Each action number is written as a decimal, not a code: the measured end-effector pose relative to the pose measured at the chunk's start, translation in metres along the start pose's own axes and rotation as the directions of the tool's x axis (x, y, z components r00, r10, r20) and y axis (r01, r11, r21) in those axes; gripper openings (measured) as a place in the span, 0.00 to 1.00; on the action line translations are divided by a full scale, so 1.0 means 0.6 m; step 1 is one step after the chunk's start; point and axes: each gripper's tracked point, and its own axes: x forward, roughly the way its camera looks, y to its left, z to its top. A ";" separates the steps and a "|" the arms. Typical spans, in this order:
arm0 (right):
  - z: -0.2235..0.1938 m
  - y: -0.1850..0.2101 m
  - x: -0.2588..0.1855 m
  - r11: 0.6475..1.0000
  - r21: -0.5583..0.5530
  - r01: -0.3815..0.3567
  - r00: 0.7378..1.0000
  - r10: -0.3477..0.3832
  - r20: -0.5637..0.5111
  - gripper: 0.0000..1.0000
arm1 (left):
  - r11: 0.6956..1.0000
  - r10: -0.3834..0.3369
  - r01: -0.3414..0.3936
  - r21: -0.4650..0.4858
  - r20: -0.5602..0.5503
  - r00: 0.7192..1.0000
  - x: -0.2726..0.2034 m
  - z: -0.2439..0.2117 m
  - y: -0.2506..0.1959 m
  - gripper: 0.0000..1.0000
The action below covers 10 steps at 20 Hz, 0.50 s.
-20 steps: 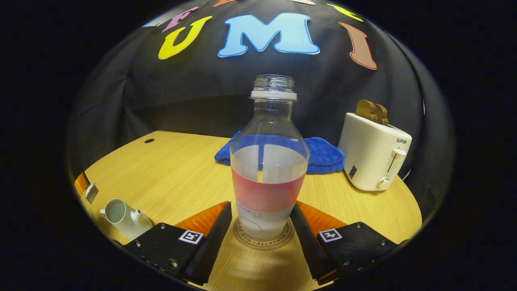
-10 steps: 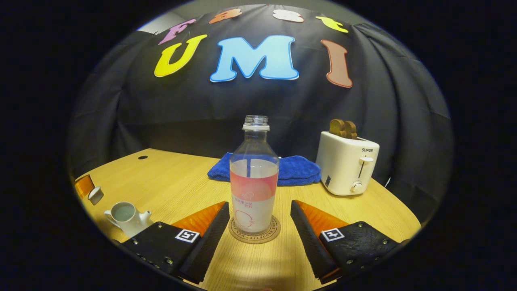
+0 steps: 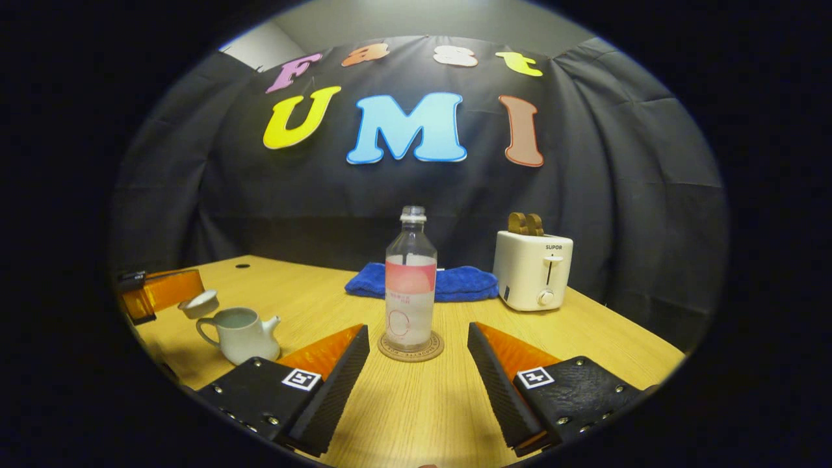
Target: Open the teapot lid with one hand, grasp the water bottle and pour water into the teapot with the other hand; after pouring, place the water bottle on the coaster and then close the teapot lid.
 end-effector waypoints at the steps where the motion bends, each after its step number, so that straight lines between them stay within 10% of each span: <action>1: 0.001 -0.005 -0.001 1.000 0.015 0.009 1.000 -0.009 -0.004 0.94 | 1.000 -0.005 0.005 0.019 0.003 1.000 0.002 0.002 -0.009 0.12; 10: 0.020 0.007 -0.025 1.000 0.030 -0.004 0.999 0.003 0.040 0.94 | 0.996 -0.014 0.017 0.083 -0.033 0.999 0.043 -0.016 -0.050 0.14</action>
